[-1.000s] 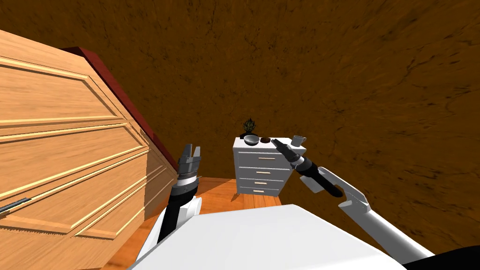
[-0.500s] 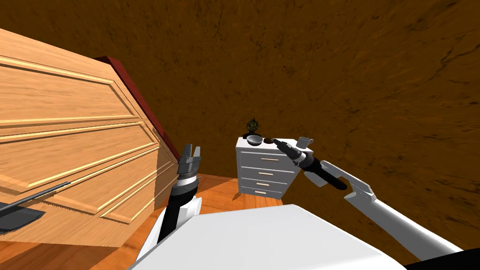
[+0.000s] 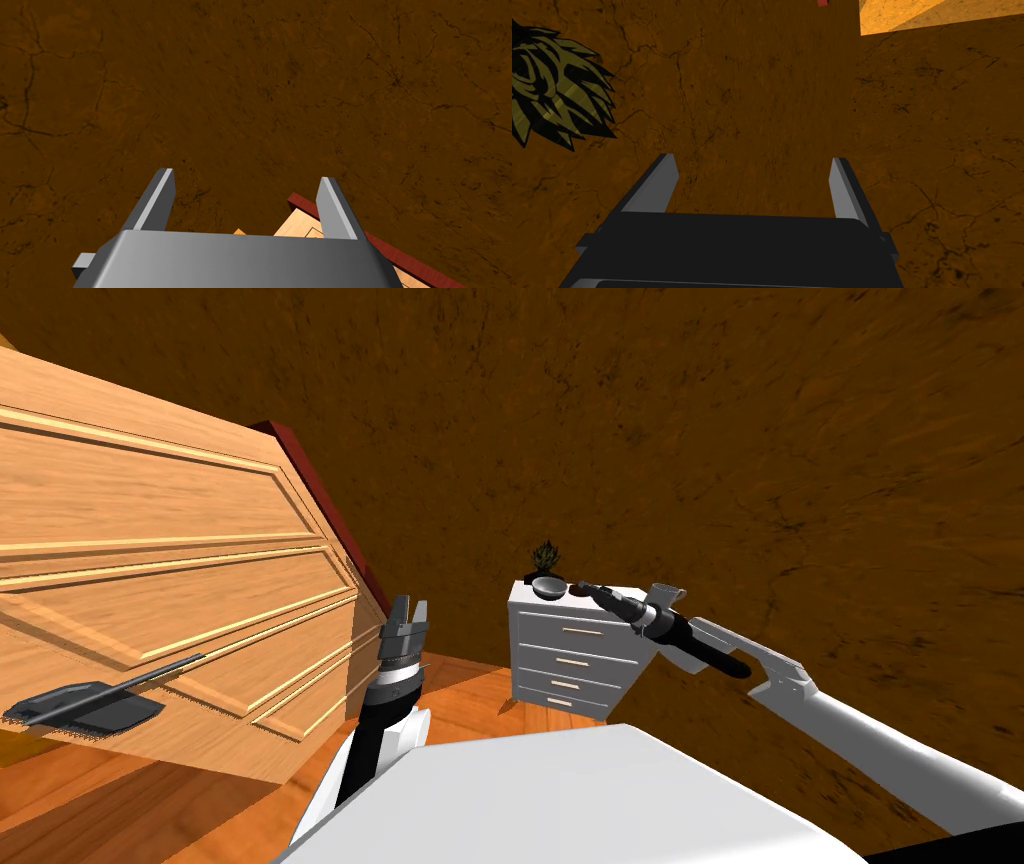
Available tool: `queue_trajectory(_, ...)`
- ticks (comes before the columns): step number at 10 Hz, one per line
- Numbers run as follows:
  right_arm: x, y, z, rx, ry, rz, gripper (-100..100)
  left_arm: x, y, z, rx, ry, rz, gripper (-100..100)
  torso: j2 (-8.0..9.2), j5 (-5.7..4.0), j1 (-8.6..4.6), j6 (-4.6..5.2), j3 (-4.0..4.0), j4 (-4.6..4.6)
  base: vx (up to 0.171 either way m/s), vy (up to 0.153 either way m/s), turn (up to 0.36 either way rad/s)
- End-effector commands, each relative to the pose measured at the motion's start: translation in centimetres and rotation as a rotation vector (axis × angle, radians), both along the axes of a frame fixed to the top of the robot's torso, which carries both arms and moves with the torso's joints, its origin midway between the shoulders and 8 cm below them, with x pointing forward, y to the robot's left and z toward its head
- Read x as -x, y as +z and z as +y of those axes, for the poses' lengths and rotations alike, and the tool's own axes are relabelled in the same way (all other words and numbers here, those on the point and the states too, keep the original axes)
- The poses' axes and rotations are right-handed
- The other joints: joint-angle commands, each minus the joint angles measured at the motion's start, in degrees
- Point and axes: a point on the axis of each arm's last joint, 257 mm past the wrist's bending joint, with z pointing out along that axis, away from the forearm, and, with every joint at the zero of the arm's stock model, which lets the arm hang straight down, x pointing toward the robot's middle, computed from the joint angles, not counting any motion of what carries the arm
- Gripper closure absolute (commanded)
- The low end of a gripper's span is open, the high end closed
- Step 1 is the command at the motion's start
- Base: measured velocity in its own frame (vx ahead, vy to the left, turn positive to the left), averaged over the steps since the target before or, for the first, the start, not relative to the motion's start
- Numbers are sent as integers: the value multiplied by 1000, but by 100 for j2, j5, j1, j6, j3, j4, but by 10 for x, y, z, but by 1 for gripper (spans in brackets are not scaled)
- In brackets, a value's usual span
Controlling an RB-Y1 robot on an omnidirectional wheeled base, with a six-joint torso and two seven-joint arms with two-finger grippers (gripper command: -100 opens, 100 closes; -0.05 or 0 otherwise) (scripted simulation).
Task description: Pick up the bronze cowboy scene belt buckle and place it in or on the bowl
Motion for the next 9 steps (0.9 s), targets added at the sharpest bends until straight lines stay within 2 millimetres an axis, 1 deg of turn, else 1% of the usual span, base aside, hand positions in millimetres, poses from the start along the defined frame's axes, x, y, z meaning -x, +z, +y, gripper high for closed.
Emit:
queue_trajectory(1,-2,-1,-5,51,11,5,-100,0,0,0,0,0,0,0,0,0,0,0,0,0,15,-31,215)
queue_trajectory(3,-2,-1,-3,99,22,9,-100,0,0,0,0,0,0,0,-3,-2,-6,1,-2,-1,6,-22,34)
queue_trajectory(4,-5,-3,-8,137,26,18,-100,0,0,0,0,0,0,0,1,-1,0,2,0,0,7,-17,176)
queue_trajectory(5,-5,-4,-7,166,32,21,-100,0,0,0,0,0,0,0,-1,0,-1,-3,-1,0,11,-27,121)
queue_trajectory(6,-8,-7,-14,201,32,34,-100,0,0,0,0,0,0,0,-2,-1,-2,1,-1,-1,20,-36,203)
queue_trajectory(8,-8,-7,-12,251,43,38,-100,0,0,0,0,0,0,0,-6,-2,-7,2,-4,-2,13,-28,44)
queue_trajectory(9,-11,-11,-20,291,41,57,-100,0,0,0,0,0,0,0,-2,-2,-2,3,-1,-1,16,-32,189)
